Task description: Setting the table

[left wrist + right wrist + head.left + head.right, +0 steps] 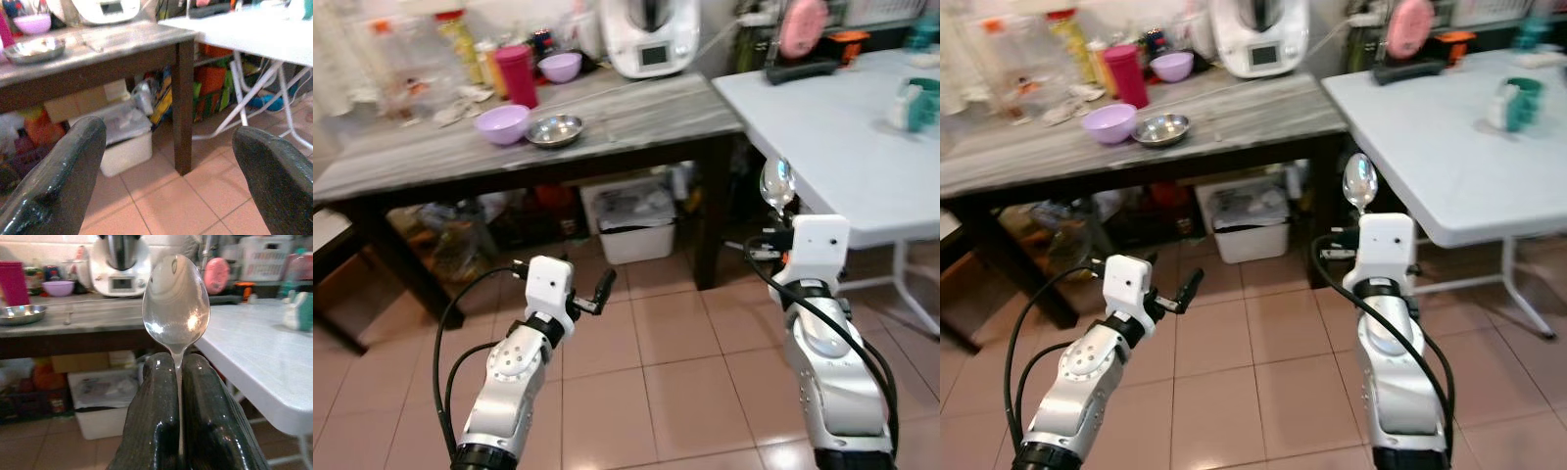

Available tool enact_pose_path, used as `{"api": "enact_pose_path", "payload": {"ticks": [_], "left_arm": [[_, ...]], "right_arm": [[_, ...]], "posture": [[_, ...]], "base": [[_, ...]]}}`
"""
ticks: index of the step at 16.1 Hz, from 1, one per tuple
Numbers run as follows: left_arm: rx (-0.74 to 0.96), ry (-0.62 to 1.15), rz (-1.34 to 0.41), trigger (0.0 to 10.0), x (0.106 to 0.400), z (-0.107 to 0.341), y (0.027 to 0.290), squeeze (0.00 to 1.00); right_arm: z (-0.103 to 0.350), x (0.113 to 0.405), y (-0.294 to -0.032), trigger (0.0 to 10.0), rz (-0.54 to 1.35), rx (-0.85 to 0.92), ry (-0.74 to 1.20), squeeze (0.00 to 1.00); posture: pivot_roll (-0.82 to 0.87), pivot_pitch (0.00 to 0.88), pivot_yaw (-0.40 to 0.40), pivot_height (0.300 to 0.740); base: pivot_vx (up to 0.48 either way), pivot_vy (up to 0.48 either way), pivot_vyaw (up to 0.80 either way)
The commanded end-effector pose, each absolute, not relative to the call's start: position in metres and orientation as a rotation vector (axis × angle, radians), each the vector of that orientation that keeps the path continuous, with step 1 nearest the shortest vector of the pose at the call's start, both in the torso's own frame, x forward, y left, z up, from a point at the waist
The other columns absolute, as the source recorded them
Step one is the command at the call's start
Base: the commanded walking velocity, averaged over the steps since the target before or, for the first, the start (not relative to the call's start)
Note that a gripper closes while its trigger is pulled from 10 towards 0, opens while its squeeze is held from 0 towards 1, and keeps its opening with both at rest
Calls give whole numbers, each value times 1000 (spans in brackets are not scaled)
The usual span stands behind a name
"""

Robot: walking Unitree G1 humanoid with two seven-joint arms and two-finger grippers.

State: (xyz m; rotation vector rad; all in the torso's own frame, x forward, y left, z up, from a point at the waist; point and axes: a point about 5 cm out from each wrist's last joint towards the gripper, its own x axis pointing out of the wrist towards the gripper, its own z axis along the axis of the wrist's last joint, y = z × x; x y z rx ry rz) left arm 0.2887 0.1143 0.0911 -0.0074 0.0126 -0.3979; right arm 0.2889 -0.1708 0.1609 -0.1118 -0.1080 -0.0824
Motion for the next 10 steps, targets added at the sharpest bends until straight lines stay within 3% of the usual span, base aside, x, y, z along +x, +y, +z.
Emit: {"api": "enact_pose_path", "payload": {"ticks": [1,8,10], "left_arm": [[20,-18,-379,10000,289,96,124,0],[-21,5,-417,10000,287,95,123,0],[-29,9,-424,10000,286,95,122,0]], "right_arm": [[166,290,-161,10000,-52,-96,-134,0],[165,287,-162,10000,-48,-101,-130,0],[165,287,-163,10000,-49,-104,-130,0]], "posture": [[-238,0,83,740],[-243,8,80,740],[-246,7,79,740]], "base": [[0,0,0],[0,0,0],[259,0,0]]}}
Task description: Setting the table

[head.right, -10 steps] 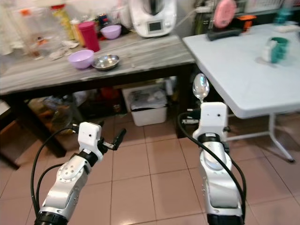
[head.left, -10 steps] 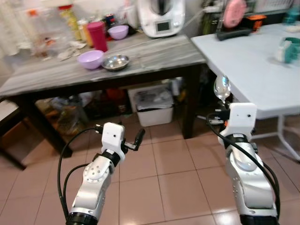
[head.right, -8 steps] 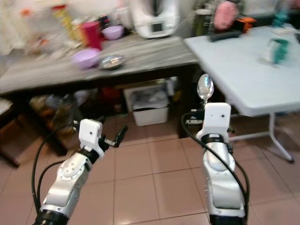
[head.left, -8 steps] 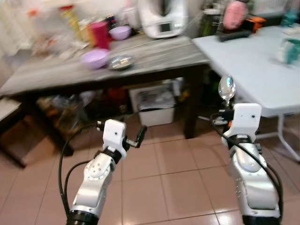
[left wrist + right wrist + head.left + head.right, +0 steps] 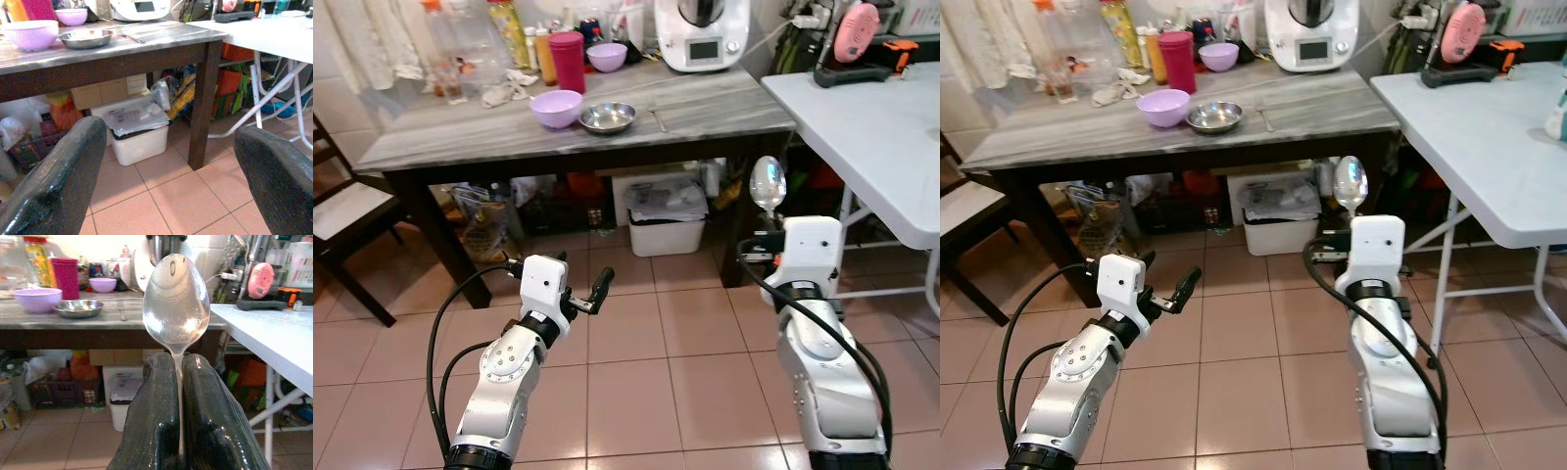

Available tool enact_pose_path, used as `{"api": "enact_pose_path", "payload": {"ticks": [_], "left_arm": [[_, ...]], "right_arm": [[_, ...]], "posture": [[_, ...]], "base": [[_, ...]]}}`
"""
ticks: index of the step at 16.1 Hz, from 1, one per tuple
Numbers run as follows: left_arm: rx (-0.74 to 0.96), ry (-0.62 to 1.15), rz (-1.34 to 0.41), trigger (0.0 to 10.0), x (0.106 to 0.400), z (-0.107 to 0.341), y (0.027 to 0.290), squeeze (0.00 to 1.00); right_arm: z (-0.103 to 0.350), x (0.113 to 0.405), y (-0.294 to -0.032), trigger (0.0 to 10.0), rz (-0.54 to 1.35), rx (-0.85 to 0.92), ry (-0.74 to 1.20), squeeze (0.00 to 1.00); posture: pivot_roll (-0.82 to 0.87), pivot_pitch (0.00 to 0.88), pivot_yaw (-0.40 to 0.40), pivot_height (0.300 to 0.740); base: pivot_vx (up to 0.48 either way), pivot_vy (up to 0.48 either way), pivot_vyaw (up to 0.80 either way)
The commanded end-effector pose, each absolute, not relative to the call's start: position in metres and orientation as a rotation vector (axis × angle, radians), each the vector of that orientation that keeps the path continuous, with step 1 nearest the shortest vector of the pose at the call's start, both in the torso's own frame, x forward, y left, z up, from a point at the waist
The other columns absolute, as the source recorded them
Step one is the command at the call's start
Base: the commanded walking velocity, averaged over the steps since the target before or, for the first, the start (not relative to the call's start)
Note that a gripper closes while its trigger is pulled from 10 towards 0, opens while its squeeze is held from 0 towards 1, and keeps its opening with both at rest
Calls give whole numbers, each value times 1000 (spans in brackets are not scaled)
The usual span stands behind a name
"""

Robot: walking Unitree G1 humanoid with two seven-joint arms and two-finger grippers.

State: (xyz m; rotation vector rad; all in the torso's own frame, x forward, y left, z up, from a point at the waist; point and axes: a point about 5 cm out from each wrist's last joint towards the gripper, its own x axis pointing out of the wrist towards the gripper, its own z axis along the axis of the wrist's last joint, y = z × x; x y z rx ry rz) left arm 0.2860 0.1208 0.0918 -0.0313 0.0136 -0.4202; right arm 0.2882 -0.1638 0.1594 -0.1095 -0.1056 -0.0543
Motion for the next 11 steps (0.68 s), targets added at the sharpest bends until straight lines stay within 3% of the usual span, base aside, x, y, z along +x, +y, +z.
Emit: {"api": "enact_pose_path", "payload": {"ticks": [1,5,9,11], "left_arm": [[-34,9,-426,10000,286,94,121,0],[-33,15,-429,10000,287,94,119,0],[-36,17,-436,10000,287,94,118,0],[-38,19,-439,10000,287,93,117,0]], "right_arm": [[166,288,-163,10000,-48,-106,-131,0],[166,287,-163,10000,-50,-106,-132,0],[166,287,-164,10000,-56,-106,-132,0],[166,287,-165,10000,-57,-106,-130,0]], "posture": [[-246,7,79,740],[-251,7,79,740],[-254,8,79,740],[-254,6,79,740]], "base": [[274,0,0],[291,0,0],[322,0,453],[339,0,0]]}}
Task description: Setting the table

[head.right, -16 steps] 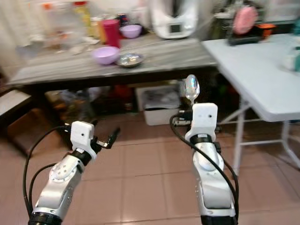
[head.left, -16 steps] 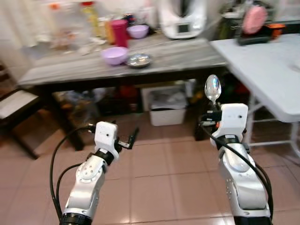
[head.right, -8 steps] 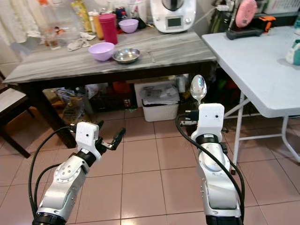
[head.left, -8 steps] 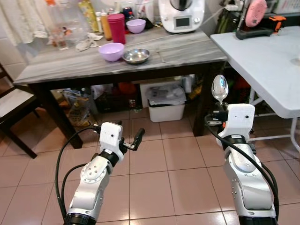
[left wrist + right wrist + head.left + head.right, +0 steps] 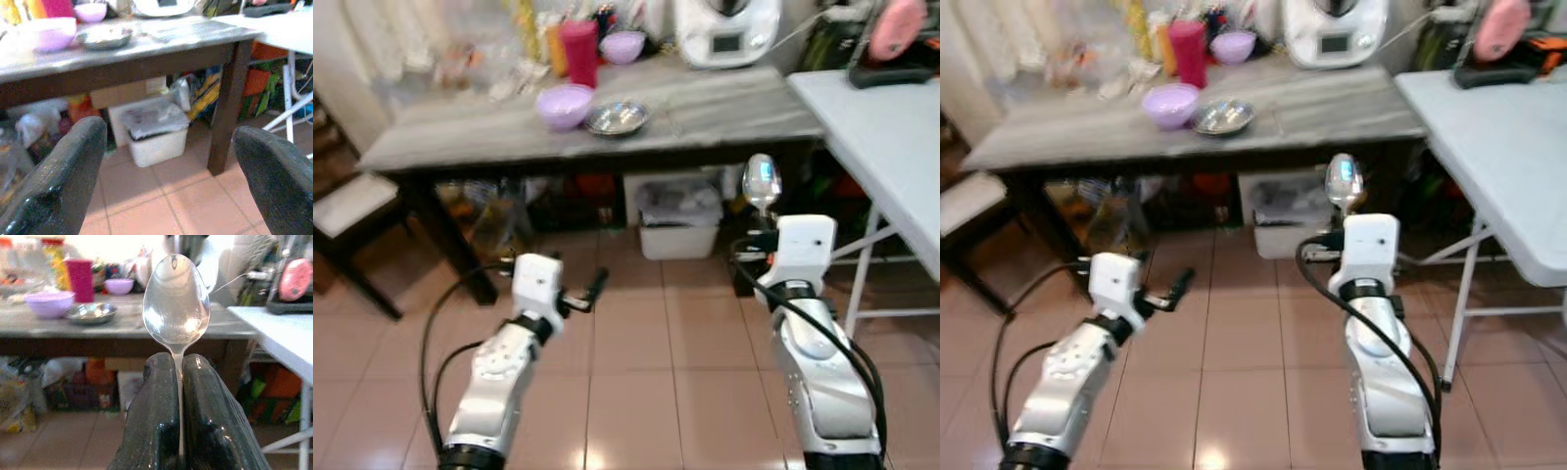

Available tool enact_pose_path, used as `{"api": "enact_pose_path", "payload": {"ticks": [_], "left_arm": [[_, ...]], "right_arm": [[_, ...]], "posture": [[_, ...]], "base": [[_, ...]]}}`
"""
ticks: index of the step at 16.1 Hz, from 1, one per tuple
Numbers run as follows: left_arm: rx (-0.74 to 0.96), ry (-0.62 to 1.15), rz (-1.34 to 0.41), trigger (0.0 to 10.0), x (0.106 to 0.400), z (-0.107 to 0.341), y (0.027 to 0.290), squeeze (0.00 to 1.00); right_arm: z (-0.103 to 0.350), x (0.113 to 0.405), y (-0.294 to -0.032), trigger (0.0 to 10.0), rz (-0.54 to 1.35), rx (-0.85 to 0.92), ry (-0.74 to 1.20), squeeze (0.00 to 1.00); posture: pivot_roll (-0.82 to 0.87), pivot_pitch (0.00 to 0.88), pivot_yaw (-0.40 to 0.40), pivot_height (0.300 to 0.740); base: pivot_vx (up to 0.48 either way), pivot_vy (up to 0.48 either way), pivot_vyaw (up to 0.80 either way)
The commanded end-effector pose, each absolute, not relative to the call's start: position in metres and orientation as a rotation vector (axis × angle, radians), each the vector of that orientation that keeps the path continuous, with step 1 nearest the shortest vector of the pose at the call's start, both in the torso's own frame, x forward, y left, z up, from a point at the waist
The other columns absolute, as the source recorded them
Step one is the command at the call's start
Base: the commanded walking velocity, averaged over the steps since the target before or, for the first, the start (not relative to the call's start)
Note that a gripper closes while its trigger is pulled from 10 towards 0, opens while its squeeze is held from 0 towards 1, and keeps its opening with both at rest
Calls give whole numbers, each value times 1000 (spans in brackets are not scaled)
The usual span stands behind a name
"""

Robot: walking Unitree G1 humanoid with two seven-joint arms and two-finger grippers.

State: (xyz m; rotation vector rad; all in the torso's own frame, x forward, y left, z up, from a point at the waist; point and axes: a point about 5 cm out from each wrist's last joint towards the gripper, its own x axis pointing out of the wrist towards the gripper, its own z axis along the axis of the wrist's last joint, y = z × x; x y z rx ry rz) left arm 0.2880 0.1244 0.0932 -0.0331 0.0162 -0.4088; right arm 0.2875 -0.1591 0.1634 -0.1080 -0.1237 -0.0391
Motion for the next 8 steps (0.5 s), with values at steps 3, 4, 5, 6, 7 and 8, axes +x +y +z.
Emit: {"api": "enact_pose_path", "payload": {"ticks": [3,4,5,6,7,8], "left_arm": [[-41,19,-442,10000,288,93,116,0],[-42,19,-443,10000,288,93,116,0],[-43,20,-445,10000,288,93,115,0],[-44,20,-446,10000,287,93,115,0],[-44,20,-447,10000,287,93,115,0],[-44,20,-448,10000,287,93,114,0]], "right_arm": [[166,288,-165,10000,-57,-108,-130,0],[166,288,-165,10000,-58,-110,-129,0],[165,288,-165,10000,-58,-111,-126,0],[165,288,-165,10000,-58,-113,-126,0],[165,288,-166,10000,-59,-113,-125,0],[164,288,-166,10000,-60,-114,-124,0]], "posture": [[-254,4,78,740],[-254,2,78,740],[-254,2,76,740],[-254,1,75,740],[-254,1,75,740],[-254,1,75,740]], "base": [[347,0,0],[345,0,0],[352,0,0],[352,0,0],[352,0,0],[356,0,0]]}}
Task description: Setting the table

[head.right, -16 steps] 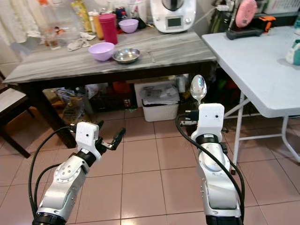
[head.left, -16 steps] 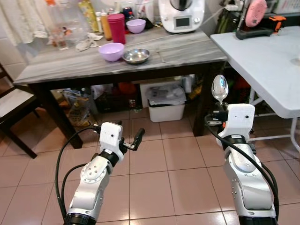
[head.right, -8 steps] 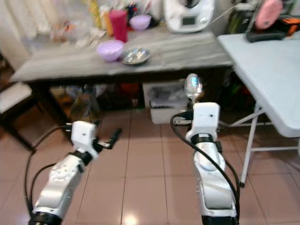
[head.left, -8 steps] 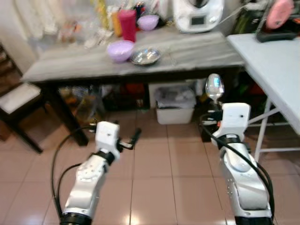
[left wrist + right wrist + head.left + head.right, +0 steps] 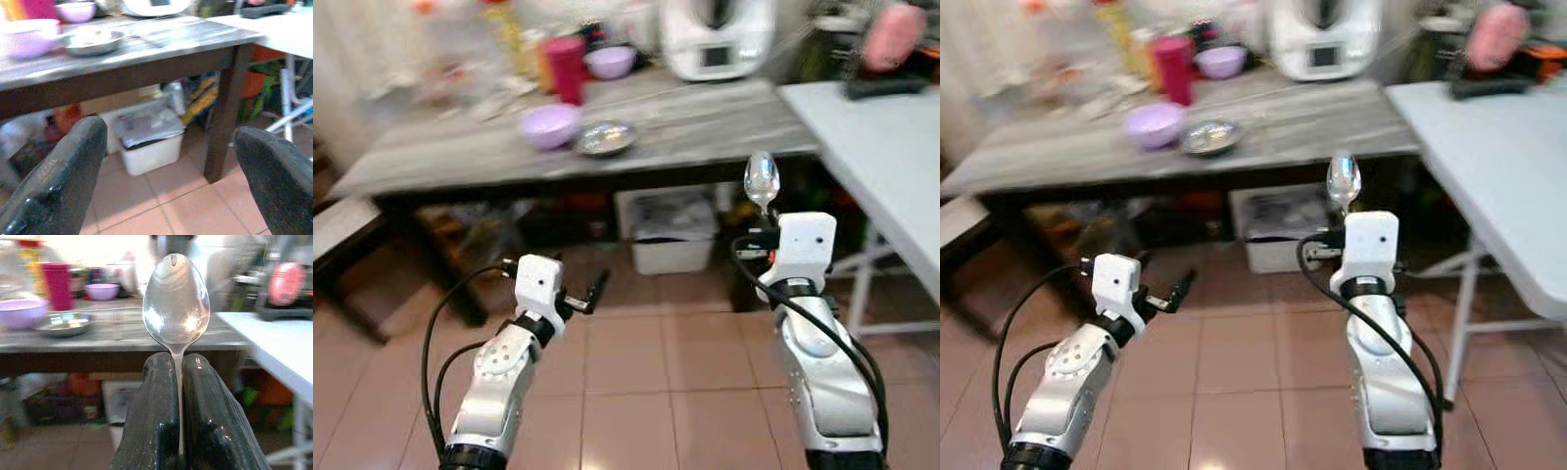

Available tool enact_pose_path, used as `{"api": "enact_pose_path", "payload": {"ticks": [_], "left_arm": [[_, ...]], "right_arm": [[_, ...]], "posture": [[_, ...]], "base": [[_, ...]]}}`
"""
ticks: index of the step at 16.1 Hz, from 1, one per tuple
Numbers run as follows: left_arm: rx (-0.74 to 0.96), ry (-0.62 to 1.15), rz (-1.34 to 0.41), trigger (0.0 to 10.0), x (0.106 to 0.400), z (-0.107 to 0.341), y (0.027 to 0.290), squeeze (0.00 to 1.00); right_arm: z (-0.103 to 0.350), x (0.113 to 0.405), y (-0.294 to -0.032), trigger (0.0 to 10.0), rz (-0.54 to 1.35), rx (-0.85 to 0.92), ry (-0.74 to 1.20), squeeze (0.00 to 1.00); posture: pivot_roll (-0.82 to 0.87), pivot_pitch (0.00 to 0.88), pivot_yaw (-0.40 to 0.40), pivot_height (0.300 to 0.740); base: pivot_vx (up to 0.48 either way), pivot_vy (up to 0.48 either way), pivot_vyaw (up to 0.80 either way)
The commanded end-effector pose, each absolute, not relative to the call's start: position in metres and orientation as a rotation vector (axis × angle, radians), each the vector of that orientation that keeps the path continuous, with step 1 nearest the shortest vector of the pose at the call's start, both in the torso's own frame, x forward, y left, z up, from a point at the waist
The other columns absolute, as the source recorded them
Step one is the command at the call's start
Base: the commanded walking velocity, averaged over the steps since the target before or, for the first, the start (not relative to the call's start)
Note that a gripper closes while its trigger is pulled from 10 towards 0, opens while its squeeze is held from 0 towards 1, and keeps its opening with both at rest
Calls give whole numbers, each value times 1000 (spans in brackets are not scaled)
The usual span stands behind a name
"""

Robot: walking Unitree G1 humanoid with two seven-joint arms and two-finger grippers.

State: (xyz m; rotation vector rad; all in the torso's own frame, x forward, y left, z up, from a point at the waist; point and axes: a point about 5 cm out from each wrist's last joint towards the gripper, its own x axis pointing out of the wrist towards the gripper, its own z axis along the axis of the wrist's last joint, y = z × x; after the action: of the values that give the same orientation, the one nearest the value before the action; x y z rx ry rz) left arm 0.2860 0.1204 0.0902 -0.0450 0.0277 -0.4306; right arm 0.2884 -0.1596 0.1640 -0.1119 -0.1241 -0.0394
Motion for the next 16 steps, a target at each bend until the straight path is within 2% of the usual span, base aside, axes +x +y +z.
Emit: {"api": "enact_pose_path", "payload": {"ticks": [1,16], "left_arm": [[-44,20,-450,10000,287,93,114,0],[-42,20,-457,10000,287,93,114,0]], "right_arm": [[165,288,-166,10000,-61,-114,-125,0],[164,288,-164,10000,-56,-106,-133,0]], "posture": [[-254,1,75,740],[-251,0,80,740]], "base": [[356,0,0],[361,0,0]]}}
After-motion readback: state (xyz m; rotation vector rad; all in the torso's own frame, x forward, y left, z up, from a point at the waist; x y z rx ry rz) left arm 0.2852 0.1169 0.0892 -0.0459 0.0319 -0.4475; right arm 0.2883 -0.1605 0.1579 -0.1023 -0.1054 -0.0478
